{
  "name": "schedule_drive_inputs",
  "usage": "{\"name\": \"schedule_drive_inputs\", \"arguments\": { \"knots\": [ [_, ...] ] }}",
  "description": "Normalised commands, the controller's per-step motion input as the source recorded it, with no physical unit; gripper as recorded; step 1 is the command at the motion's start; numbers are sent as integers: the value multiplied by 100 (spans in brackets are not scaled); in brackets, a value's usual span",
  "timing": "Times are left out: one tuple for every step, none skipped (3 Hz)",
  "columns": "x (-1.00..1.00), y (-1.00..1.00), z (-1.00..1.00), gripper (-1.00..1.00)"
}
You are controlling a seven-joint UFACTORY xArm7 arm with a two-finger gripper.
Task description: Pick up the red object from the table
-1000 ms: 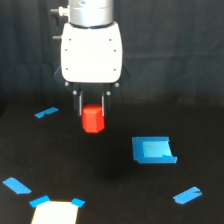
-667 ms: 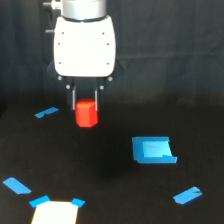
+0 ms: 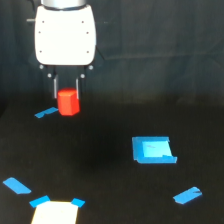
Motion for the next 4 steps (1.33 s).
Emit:
{"name": "schedule_drive_inputs", "arguments": {
  "knots": [
    [-64,-28,56,-93],
    [-28,58,40,-100],
    [28,37,36,-100],
    [44,43,100,-96]
  ]
}}
